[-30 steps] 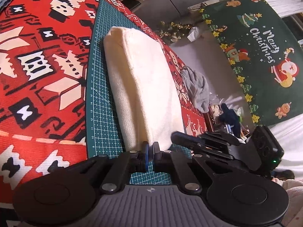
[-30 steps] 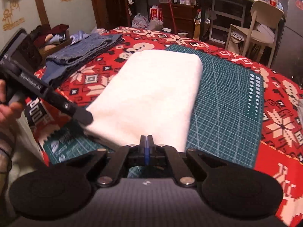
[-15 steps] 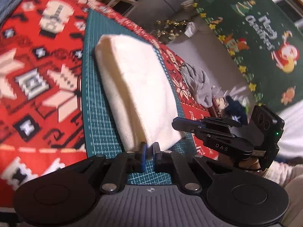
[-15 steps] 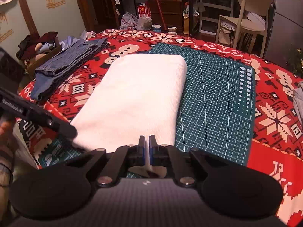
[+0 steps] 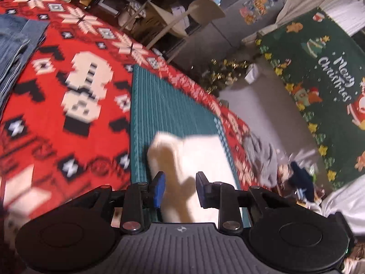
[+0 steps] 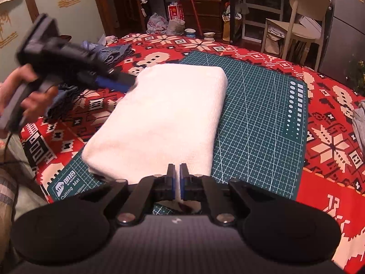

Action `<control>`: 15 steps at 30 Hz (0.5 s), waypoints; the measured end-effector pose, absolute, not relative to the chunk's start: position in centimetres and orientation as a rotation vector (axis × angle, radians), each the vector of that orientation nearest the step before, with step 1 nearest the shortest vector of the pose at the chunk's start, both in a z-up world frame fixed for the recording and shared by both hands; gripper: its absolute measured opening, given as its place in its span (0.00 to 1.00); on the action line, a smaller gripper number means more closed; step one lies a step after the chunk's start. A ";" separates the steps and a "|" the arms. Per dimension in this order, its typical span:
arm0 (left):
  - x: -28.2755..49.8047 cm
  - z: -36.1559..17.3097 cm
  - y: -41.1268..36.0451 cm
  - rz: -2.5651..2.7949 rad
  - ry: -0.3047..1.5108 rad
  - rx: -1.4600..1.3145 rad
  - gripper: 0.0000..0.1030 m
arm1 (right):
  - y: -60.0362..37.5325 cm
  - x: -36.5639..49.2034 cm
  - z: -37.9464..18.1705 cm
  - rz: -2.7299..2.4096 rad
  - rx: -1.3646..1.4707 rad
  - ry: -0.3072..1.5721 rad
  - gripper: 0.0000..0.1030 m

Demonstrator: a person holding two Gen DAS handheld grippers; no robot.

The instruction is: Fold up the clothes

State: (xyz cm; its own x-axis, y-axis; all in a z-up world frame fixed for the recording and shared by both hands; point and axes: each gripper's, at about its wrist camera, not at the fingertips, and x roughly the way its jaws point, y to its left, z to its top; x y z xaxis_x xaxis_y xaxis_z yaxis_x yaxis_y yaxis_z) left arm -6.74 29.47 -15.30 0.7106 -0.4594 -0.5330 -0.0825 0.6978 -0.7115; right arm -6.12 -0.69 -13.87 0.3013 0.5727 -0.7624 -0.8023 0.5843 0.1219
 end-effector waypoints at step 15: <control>-6.4 -14.7 28.0 -0.174 0.726 -0.474 0.06 | -0.9 -5.6 -12.9 0.948 -0.266 0.877 0.04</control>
State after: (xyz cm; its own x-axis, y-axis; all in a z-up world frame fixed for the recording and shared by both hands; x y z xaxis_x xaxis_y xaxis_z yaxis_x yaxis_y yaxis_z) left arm -6.36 28.01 -14.69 0.7390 -0.3130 -0.5966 -0.0091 0.8808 -0.4733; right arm -5.62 -0.94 -12.89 0.2805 0.5953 -0.7530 -0.7970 0.5816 0.1629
